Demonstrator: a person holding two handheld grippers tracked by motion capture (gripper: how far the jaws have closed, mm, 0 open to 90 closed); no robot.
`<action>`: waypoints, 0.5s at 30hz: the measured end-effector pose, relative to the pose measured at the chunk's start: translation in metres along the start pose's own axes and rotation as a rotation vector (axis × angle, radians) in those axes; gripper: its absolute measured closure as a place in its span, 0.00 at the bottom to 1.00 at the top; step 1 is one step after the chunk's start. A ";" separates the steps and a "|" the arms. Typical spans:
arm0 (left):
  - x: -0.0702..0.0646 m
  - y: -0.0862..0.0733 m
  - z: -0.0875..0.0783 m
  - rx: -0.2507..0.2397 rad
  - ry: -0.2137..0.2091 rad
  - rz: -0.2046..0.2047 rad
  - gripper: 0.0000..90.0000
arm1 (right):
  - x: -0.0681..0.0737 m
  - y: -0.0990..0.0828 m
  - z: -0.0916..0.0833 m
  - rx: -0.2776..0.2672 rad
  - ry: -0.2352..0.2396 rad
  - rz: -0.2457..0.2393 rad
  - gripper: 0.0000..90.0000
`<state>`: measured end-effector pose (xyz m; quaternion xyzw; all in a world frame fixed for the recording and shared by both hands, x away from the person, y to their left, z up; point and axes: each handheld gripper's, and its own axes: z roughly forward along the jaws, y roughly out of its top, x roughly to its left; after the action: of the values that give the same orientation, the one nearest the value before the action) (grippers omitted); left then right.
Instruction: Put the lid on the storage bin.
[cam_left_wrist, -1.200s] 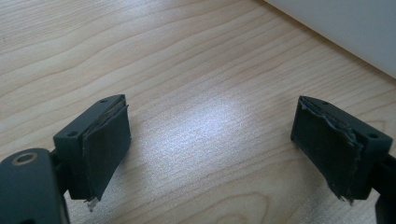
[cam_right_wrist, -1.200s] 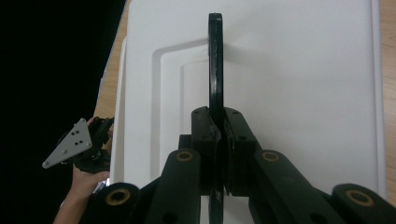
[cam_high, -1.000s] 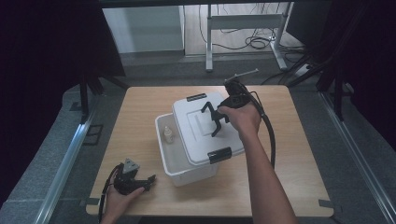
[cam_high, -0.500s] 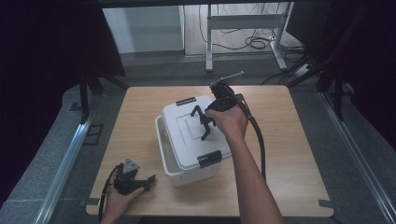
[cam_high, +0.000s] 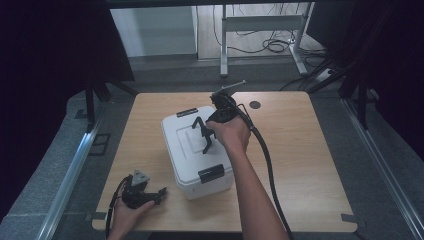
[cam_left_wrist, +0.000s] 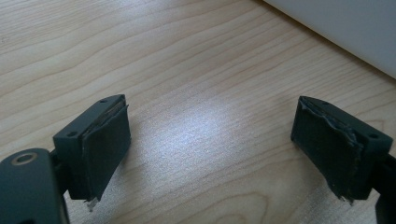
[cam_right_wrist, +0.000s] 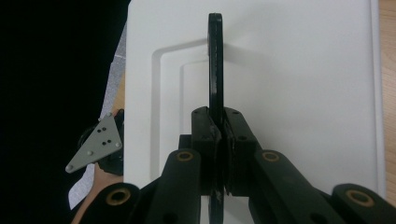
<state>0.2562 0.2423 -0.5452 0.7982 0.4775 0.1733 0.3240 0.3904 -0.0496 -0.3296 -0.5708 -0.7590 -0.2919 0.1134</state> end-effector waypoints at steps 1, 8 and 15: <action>0.000 0.000 0.000 0.000 0.000 0.000 0.13 | 0.002 0.001 0.002 -0.007 0.002 0.006 0.94; 0.000 0.000 0.000 0.000 -0.001 0.001 0.13 | 0.000 -0.001 0.005 -0.018 -0.007 0.021 0.95; 0.000 0.000 0.000 0.001 -0.001 0.001 0.13 | -0.006 -0.003 0.012 -0.008 -0.009 0.036 0.95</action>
<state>0.2561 0.2422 -0.5451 0.7987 0.4768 0.1728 0.3238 0.3911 -0.0488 -0.3433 -0.5862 -0.7479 -0.2902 0.1130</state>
